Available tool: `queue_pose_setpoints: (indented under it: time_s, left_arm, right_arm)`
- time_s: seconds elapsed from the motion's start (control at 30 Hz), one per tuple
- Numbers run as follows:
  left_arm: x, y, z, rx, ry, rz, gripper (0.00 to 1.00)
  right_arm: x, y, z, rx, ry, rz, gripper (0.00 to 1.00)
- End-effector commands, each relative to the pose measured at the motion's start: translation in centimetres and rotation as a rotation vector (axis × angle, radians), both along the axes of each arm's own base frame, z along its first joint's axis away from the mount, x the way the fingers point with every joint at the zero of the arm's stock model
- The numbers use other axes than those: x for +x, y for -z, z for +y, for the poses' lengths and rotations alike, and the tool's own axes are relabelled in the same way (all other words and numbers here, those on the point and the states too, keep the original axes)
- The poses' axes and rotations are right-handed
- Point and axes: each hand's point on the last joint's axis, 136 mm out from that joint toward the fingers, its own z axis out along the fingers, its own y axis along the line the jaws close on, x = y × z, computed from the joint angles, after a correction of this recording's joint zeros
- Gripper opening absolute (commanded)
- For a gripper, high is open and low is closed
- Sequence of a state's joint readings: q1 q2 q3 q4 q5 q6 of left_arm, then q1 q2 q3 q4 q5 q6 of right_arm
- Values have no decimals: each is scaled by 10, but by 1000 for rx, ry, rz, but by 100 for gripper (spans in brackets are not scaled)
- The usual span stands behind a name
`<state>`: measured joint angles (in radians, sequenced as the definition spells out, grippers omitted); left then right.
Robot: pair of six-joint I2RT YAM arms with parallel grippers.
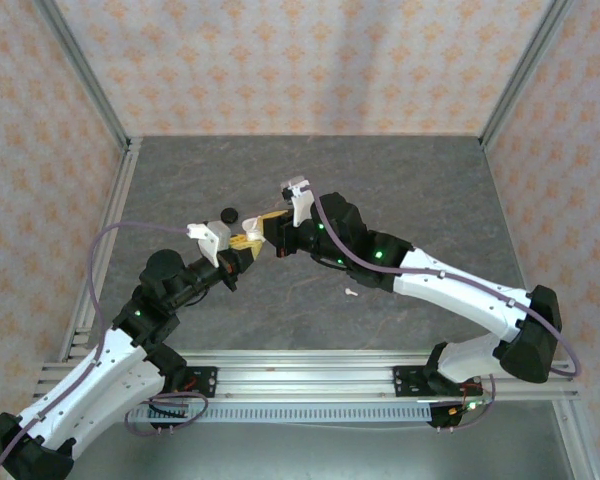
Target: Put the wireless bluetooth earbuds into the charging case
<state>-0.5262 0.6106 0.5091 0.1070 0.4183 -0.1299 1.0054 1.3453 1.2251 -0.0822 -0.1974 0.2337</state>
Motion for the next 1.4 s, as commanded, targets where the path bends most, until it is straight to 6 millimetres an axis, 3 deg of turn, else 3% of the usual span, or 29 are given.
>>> queue_pose_setpoints:
  time_s: [0.0, 0.57, 1.0, 1.37]
  left_arm:
    - [-4, -20, 0, -13, 5, -65, 0]
    - [-4, -17, -2, -2, 10, -61, 0]
    - [-7, -15, -3, 13, 22, -68, 0]
    - [-10, -5, -4, 69, 37, -84, 0]
  right_arm:
    - [-1, -22, -6, 15, 13, -37, 11]
    - [-3, -25, -4, -23, 7, 24, 11]
    - [-8, -6, -1, -101, -20, 86, 11]
    - [-13, -10, -5, -135, -35, 119, 11]
